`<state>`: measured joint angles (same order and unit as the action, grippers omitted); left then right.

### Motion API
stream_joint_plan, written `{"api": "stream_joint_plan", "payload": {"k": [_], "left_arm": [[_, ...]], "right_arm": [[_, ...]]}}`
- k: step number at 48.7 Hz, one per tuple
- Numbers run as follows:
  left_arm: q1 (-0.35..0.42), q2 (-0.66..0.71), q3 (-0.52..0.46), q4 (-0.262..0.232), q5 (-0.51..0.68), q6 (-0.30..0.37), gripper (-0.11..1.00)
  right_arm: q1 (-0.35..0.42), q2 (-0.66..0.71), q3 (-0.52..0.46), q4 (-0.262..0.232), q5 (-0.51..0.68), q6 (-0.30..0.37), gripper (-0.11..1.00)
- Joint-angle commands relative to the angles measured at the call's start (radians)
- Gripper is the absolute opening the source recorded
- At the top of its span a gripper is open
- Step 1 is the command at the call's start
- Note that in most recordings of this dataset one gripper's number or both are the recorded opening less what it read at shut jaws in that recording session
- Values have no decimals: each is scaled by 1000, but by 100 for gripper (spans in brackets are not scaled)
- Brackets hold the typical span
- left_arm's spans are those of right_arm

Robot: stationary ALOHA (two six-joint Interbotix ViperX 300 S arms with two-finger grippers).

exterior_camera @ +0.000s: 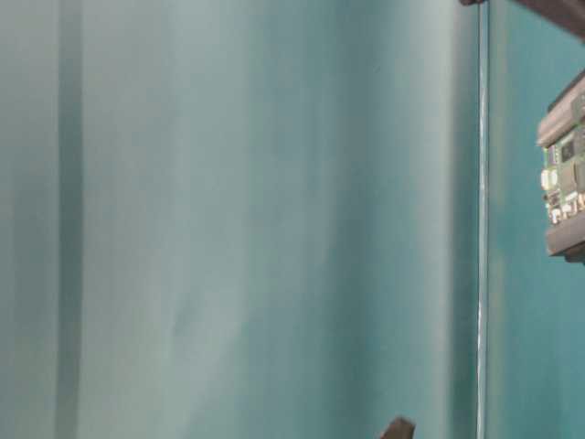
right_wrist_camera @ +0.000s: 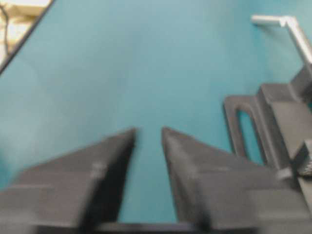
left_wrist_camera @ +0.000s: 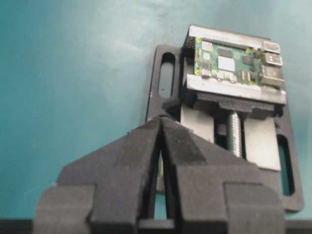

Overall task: Insert the USB into the fixed PCB.
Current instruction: 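Move both grippers apart, lowering the right gripper over the USB plug, then close the right gripper on the black cable behind the USB plug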

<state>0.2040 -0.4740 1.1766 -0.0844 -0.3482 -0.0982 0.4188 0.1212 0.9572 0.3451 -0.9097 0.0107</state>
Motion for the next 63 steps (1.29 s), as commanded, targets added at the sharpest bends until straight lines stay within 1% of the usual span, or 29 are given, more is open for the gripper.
{"api": "stream_joint_plan", "payload": {"k": [1,4,6,13,18,20,24,31,36,41,49,55,63], "left_arm": [[-3,-51,21,5,-5,-8,0],[-3,-84,46,5,-5,-8,0],[-3,-114,67,5,-5,-8,0],[-3,-201,124,5,2,-8,0],[-2,-278,161,5,25,-8,0],[0,-319,178,6,44,-8,0],[0,-394,207,5,84,-8,0],[0,-538,244,8,160,-8,0],[2,-657,273,14,219,-8,0],[5,-750,305,17,275,-6,0],[6,-859,344,17,339,-8,0],[6,-871,351,17,339,-8,0],[6,-865,350,17,339,-8,0]], "right_arm": [[12,-3,-17,29,-9,-3,51],[23,3,-18,48,-14,-8,58],[32,9,-21,61,-18,-9,61],[80,46,-32,112,-38,-11,60],[115,71,-48,163,-46,-14,60],[129,81,-57,190,-49,-18,60],[146,97,-72,222,-51,-40,60],[166,118,-97,259,-44,-77,60],[181,144,-109,296,-41,-84,60],[192,175,-112,316,-41,-84,60],[204,212,-117,319,-29,-84,60],[206,233,-120,328,-6,-84,60],[209,252,-123,365,-3,-86,60]]}}
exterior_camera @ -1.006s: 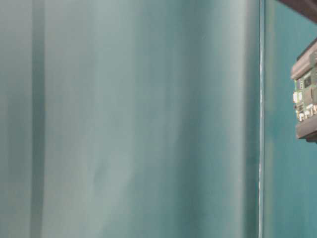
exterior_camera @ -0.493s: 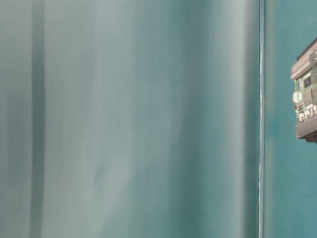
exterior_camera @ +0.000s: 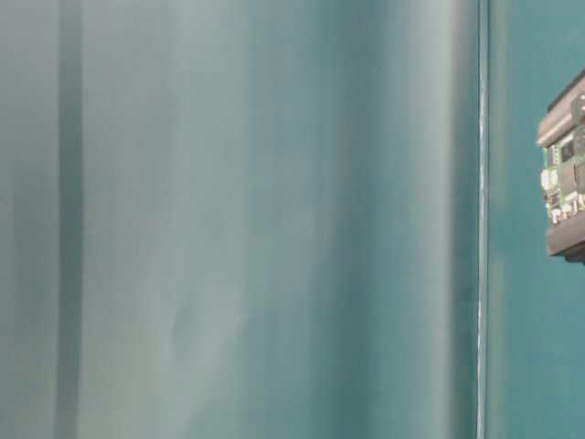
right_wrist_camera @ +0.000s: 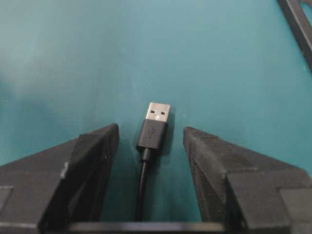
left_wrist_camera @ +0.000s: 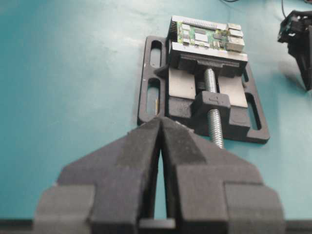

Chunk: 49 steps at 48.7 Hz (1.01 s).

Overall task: Insert the USB into the fixed PCB.
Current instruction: 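Close the right gripper on the black cable behind the USB plug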

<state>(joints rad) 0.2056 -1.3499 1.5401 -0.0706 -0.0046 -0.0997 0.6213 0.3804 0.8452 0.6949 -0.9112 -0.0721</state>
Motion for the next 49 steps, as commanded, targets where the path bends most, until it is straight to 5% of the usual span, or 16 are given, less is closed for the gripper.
{"api": "stream_joint_plan", "payload": {"k": [1,22,30,40,49], "left_arm": [[5,11,-14,3,-5,-8,0],[5,11,-12,3,-3,-8,0],[5,11,-12,3,-3,-8,0],[5,11,-12,3,-3,-8,0],[5,11,-12,3,-2,-8,0]], "right_arm": [[5,-6,-11,20,-3,-3,60],[37,9,-20,153,-3,-8,58],[54,9,-25,247,-8,-32,50],[69,9,-49,282,2,-123,37],[71,9,-57,299,12,-132,23]]}}
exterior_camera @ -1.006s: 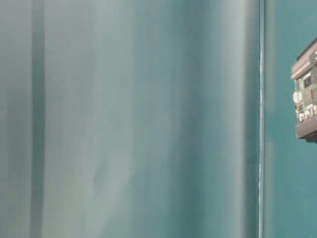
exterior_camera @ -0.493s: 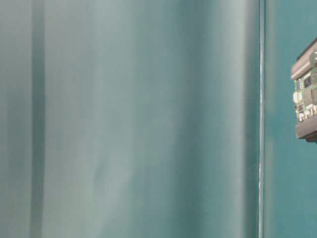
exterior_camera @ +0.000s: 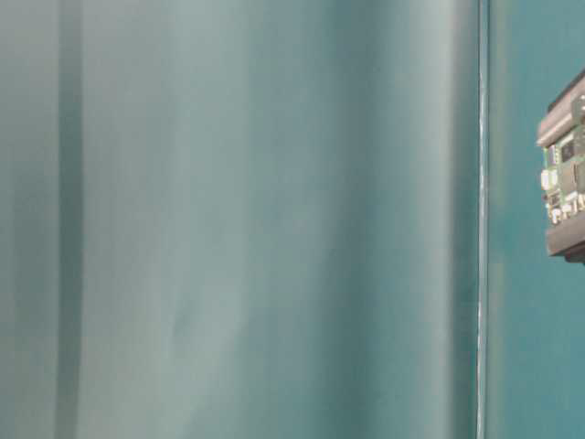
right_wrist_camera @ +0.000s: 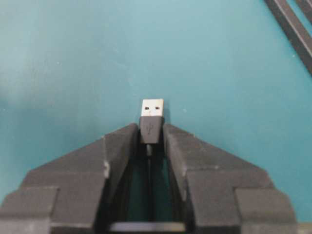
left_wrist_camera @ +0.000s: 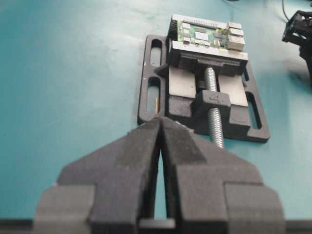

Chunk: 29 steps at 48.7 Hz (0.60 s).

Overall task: Insert the USB into the fixed PCB.
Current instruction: 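Close the right gripper on the black cable behind the USB plug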

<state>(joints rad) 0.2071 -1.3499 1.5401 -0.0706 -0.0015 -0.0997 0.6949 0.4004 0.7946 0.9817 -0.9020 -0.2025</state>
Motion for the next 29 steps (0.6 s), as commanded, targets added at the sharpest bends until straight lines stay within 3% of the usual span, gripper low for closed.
{"api": "stream_joint_plan", "payload": {"k": [1,10,29], "left_arm": [[3,11,-12,3,-3,-9,0],[0,8,-21,3,8,-15,0],[-2,5,-49,3,51,-18,0]], "right_arm": [[-3,-11,-5,14,3,-2,22],[-3,-11,-5,38,5,-5,21],[-2,-20,-6,38,-18,-5,21]]}}
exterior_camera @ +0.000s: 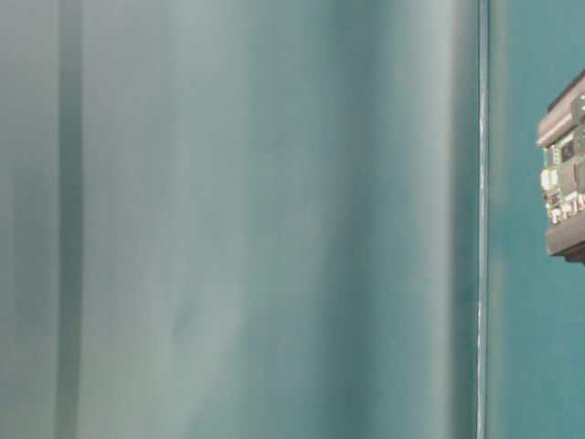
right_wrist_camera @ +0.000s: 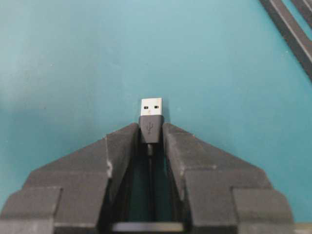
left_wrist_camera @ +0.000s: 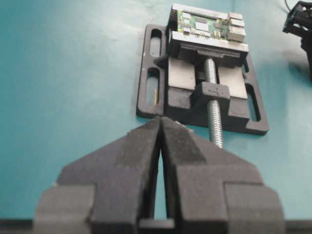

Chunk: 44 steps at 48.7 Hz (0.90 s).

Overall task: Insert the USB into the fixed PCB.
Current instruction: 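Close the right gripper on the black cable behind the USB plug, then lift and rotate the USB plug toward the PCB's USB port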

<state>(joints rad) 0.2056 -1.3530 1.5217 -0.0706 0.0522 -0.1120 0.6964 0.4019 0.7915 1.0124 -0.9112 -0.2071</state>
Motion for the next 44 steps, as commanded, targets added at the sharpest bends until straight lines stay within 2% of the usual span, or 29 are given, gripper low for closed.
{"api": "stream_joint_plan", "payload": {"k": [1,8,17,23,34,39,44], "left_arm": [[0,8,-34,3,-3,-6,0],[0,8,-38,3,8,0,0],[0,6,-40,3,83,-8,0],[0,5,-54,3,94,-2,0],[0,5,-61,3,109,-3,0],[2,6,-63,3,109,-3,0],[2,5,-61,3,109,-3,0]], "right_arm": [[-3,-23,-3,8,-9,0,21],[-3,-48,-3,8,-9,0,21],[-3,-89,-3,15,-35,0,21],[-3,-95,-6,43,-75,0,21],[-3,-95,-23,129,-133,-3,21],[-3,-91,-37,186,-163,-9,21],[-3,-71,-63,262,-204,-31,21]]}}
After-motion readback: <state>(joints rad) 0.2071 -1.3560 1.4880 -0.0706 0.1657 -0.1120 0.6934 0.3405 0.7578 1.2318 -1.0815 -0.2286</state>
